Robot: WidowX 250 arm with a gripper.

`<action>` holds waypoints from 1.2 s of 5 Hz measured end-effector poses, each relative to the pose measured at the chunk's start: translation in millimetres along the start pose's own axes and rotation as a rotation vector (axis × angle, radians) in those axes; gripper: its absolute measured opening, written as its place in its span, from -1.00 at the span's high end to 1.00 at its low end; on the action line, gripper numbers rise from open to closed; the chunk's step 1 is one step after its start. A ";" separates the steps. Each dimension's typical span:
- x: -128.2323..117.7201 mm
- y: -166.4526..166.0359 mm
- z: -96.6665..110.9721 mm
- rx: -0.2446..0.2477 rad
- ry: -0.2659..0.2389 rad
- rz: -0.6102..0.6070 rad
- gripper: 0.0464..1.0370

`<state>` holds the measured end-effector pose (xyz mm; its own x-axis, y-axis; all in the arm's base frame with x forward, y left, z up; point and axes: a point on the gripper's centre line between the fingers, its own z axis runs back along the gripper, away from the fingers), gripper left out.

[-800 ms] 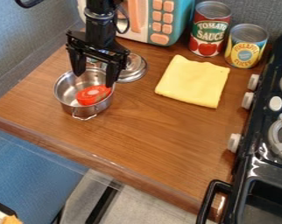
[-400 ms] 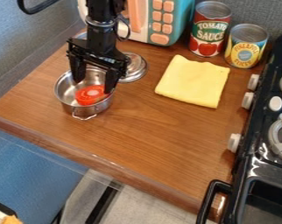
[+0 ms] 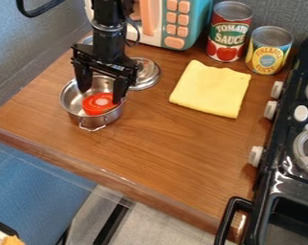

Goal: Put the red tomato below the lower right side of the silver pot

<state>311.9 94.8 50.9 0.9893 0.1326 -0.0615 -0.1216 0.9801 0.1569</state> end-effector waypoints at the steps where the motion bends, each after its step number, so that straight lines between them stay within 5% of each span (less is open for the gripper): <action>1: -2.7 10.7 -11.8 0.023 0.034 0.027 -0.92; 3: -7.0 22.4 -24.6 0.033 0.075 0.049 -0.83; 4: -7.4 22.6 -24.3 0.028 0.075 0.051 -0.26; 5: -6.8 21.1 -23.8 0.018 0.077 0.057 0.11; 6: 0.0 18.4 -7.1 -0.022 0.042 0.075 0.11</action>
<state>309.1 113.9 46.8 0.9732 0.2110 -0.0919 -0.1971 0.9703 0.1404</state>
